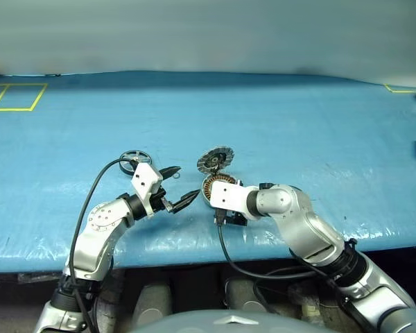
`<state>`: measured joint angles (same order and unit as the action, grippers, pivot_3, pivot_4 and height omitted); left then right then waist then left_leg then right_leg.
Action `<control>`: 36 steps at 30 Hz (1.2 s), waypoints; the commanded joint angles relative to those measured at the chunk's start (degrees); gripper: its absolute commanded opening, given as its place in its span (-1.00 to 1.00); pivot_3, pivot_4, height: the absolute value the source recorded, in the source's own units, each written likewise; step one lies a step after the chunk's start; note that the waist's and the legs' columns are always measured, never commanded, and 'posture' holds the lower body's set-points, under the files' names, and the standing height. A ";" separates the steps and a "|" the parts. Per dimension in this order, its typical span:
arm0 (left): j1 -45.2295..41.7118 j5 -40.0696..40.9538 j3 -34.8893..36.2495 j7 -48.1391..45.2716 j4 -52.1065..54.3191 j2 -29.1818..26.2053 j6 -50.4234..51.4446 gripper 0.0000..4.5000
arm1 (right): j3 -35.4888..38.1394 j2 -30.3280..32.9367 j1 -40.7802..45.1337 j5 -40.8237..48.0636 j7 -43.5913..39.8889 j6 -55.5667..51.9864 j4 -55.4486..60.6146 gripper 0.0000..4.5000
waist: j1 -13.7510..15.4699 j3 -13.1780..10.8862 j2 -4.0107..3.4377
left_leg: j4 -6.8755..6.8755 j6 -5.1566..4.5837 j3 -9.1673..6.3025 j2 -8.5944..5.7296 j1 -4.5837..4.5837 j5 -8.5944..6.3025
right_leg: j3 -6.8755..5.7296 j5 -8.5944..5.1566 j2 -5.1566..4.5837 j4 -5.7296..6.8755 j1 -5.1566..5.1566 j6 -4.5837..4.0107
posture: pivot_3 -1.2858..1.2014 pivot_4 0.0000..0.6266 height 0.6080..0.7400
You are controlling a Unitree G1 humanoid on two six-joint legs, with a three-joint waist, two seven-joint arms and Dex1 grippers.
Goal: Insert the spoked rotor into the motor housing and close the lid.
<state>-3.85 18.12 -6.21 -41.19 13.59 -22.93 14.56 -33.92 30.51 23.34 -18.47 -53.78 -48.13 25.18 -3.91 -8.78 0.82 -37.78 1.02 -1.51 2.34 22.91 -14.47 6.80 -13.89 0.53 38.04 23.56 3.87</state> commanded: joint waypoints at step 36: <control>-13.17 -17.90 -3.84 15.16 -21.78 7.00 -3.31 1.00 | 30.55 -19.22 -27.38 26.62 28.65 10.23 16.37 0.78 | 0.46 -0.02 0.02 | 0.06 0.02 -0.03 -0.09 0.07 0.02 | 0.03 -0.03 -0.05 -0.04 0.02 0.15 | 0.03 -0.52 1.00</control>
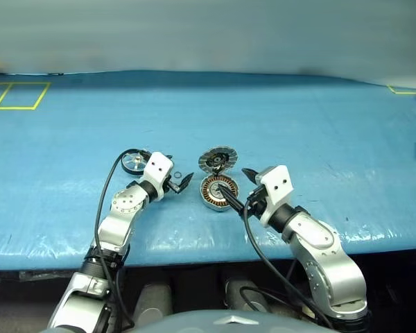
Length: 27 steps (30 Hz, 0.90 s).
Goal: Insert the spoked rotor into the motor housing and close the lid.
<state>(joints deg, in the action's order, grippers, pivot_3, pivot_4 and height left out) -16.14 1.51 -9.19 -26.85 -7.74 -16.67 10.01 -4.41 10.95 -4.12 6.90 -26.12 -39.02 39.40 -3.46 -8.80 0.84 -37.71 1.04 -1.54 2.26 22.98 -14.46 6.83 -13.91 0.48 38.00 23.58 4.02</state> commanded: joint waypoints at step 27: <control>4.43 -3.97 -4.74 0.46 3.79 0.19 16.49 1.00 | -0.86 3.99 1.17 2.91 4.61 1.27 0.47 0.78 | 0.04 0.40 0.02 | 0.05 -0.01 -0.01 0.00 -0.23 0.00 | 0.00 -0.12 -0.01 -0.01 -0.21 0.13 | 0.03 -0.52 1.00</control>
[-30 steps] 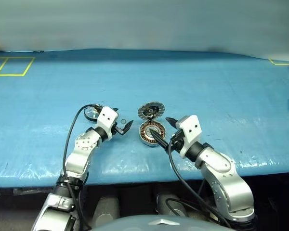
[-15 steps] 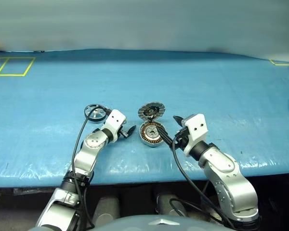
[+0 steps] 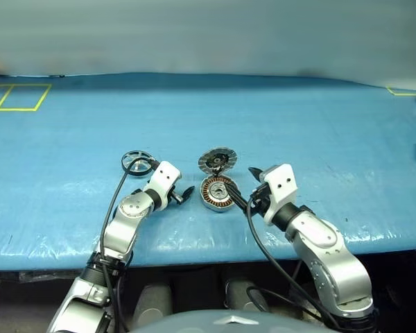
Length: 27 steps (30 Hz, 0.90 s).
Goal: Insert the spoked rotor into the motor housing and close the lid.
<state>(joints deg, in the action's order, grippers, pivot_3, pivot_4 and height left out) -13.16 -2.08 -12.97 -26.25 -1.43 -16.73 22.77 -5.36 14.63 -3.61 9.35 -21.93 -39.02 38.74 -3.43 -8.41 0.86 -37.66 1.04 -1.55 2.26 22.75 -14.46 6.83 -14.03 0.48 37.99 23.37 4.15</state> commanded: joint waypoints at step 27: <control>-0.93 2.64 1.94 0.75 -5.32 3.90 8.46 -0.12 | -1.17 1.77 0.70 0.58 2.08 1.47 0.48 0.79 | 0.61 0.17 -0.18 | -0.02 -0.02 -0.02 -0.04 -0.20 0.04 | 0.01 -0.04 -0.03 -0.10 -0.26 0.00 | 0.03 -0.52 1.00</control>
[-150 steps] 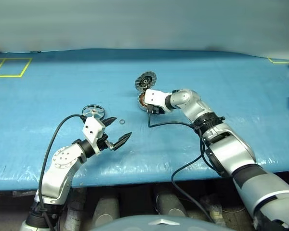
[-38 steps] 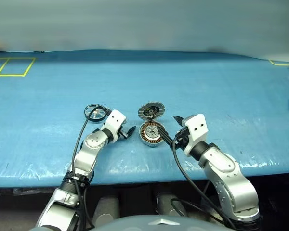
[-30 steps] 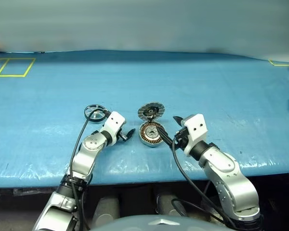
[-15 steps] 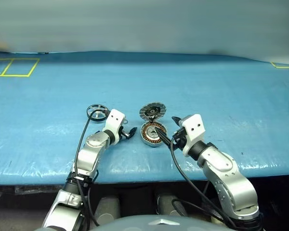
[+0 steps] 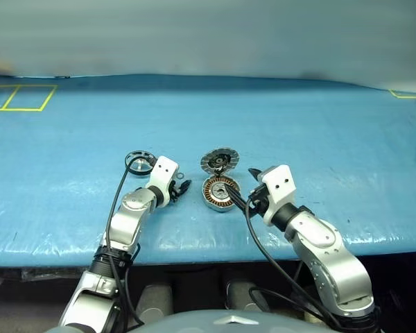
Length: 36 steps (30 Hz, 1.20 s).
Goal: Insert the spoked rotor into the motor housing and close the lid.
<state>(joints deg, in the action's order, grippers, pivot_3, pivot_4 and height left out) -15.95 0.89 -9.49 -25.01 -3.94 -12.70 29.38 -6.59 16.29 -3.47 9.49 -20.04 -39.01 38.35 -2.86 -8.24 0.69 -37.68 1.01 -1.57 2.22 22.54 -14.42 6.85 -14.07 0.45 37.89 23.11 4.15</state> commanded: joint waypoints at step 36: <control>2.71 14.89 -3.89 -29.85 11.97 -10.78 -18.09 -0.70 | 7.61 6.26 -15.22 9.30 -9.38 11.16 -0.86 0.79 | 0.55 -0.17 0.14 | 0.29 -0.01 0.09 0.03 0.35 -0.01 | 0.01 -0.25 -0.01 -0.09 0.46 -0.30 | 0.03 -0.52 1.00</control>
<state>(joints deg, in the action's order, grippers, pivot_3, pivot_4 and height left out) -11.59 16.58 -12.08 -54.44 7.44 -23.74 11.86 -0.19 22.09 -17.89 18.41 -28.81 -29.96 36.30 -2.31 -8.42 0.83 -37.39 1.00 -1.48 2.25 22.90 -14.43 6.85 -14.31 0.44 37.81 23.58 3.86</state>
